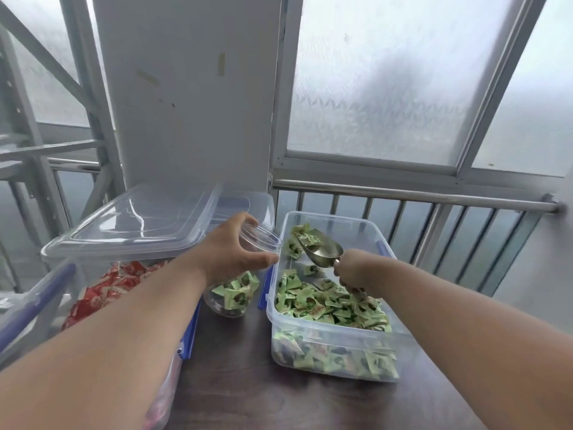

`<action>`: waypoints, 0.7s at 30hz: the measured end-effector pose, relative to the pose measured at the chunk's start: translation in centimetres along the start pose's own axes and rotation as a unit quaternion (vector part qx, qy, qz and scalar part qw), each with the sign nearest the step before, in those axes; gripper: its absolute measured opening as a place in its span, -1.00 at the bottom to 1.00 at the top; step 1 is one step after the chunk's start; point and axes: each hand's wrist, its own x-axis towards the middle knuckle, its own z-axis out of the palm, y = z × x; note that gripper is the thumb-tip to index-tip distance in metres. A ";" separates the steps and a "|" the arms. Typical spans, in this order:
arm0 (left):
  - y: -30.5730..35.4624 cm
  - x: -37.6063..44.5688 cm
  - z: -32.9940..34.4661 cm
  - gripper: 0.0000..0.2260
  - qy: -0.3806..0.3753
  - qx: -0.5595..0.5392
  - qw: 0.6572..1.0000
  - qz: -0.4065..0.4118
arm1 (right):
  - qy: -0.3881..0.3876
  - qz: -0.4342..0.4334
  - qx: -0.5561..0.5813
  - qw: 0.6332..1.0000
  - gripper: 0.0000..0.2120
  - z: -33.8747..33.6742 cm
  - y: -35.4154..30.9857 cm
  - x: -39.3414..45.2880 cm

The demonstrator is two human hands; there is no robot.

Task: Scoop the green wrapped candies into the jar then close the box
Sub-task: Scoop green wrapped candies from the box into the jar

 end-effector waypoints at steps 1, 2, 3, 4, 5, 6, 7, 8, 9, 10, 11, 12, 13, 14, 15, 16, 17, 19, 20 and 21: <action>0.1 -0.1 0.0 -0.31 0.000 0.000 1.000 0.002 | 0.010 -0.009 0.002 1.000 -0.67 -0.1 0.5 0.5; 0.2 -0.1 0.0 -0.31 -0.002 0.000 1.000 0.003 | 0.022 -0.010 0.011 1.000 -0.66 -0.4 0.8 0.7; 0.3 -0.2 -0.1 -0.30 -0.001 0.000 1.000 0.003 | 0.024 -0.010 0.017 1.000 -0.65 -0.7 1.0 0.7; 0.3 -0.2 -0.1 -0.30 -0.001 -0.001 1.000 0.004 | 0.031 -0.023 0.022 0.999 -0.65 -1.2 1.1 0.7; 0.3 -0.2 -0.1 -0.29 -0.001 -0.001 1.000 0.006 | 0.033 -0.032 0.032 0.998 -0.66 -1.6 1.1 0.3; 0.2 -0.2 -0.1 -0.29 0.001 -0.001 1.000 0.008 | 0.036 -0.039 0.021 0.998 -0.66 -2.1 1.0 -0.3; 0.3 -0.2 -0.1 -0.29 0.004 0.000 1.000 0.010 | 0.042 -0.048 0.020 0.998 -0.66 -2.5 1.0 -0.8; 0.3 -0.2 -0.1 -0.29 0.006 -0.002 1.000 0.010 | 0.049 -0.061 0.019 0.997 -0.66 -3.0 0.9 -1.3; 0.3 -0.2 -0.1 -0.28 0.007 -0.006 1.000 0.010 | 0.053 -0.071 0.019 0.996 -0.67 -3.4 1.0 -1.7; 0.3 -0.1 -0.1 -0.28 0.006 -0.009 1.000 0.009 | 0.053 -0.083 0.022 0.995 -0.69 -3.7 0.9 -2.2; 0.3 -0.2 -0.1 -0.27 0.005 -0.011 1.000 0.009 | 0.046 -0.089 0.027 0.995 -0.70 -4.0 1.0 -2.6; 0.3 -0.2 -0.1 -0.27 0.004 -0.010 1.000 0.009 | 0.035 -0.096 0.037 0.994 -0.70 -4.2 1.0 -2.9; 0.3 -0.2 0.0 -0.27 0.003 -0.009 1.000 0.008 | 0.027 -0.103 0.054 0.993 -0.70 -4.5 0.9 -3.2; 0.3 -0.2 0.0 -0.27 0.001 -0.009 1.000 0.005 | 0.027 -0.115 0.055 0.992 -0.69 -4.8 0.6 -3.6; 0.2 -0.2 0.0 -0.27 -0.002 -0.012 1.000 0.002 | 0.031 -0.134 0.042 0.990 -0.68 -5.2 0.3 -3.9; 0.2 -0.1 0.0 -0.27 -0.004 -0.014 1.000 -0.001 | 0.036 -0.155 0.016 0.987 -0.67 -5.6 -0.1 -4.3; 0.2 -0.2 0.0 -0.26 -0.006 -0.015 1.000 -0.004 | 0.040 -0.176 -0.011 0.983 -0.68 -5.9 -0.5 -4.5; 0.2 -0.2 -0.1 -0.21 -0.012 -0.011 1.000 -0.009 | 0.043 -0.215 -0.056 0.974 -0.70 -6.7 -1.6 -5.0; 0.2 -0.1 -0.1 -0.16 -0.012 -0.011 1.000 -0.009 | 0.049 -0.230 -0.087 0.968 -0.71 -7.1 -2.1 -5.1; 0.3 -0.2 -0.1 -0.14 -0.011 -0.009 1.000 -0.009 | 0.058 -0.243 -0.125 0.960 -0.72 -7.4 -2.6 -5.0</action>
